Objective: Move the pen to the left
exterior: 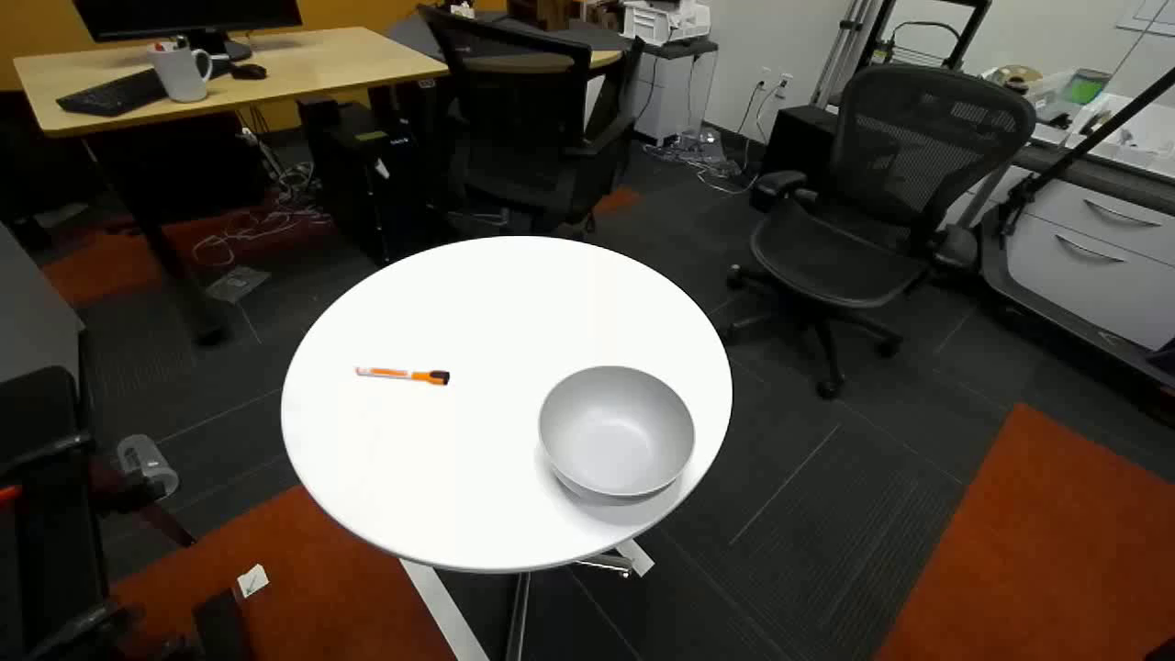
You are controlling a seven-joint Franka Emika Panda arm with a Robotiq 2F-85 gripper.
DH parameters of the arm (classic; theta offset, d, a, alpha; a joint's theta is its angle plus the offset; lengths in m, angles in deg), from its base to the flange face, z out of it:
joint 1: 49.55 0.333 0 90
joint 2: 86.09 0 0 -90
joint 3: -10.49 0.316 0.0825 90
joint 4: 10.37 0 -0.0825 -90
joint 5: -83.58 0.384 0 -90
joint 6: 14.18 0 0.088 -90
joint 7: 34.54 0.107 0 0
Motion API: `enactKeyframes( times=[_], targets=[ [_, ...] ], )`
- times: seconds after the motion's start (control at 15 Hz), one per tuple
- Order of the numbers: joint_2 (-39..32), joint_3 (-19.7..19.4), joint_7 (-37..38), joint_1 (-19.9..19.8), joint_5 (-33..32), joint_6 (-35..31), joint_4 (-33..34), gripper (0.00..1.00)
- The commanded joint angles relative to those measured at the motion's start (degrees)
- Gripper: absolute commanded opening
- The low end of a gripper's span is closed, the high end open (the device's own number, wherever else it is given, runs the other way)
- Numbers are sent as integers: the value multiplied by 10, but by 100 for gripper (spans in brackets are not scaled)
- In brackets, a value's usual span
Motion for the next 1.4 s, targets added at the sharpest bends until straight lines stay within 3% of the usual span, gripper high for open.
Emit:
enactKeyframes(
  times=[0.0, 0.4, 0.53, 1.07, 1.33],
  targets=[
    [-1, -6, 5, 9, -5, 2, 1, 100],
    [-11, -9, 3, 9, -4, -2, 4, 100],
    [-30, -17, 12, 6, 2, -38, -2, 100],
    [-163, -62, 60, -1, 78, -329, -90, 100],
    [-251, -71, 48, 11, 150, -408, -103, 100]
  ],
)
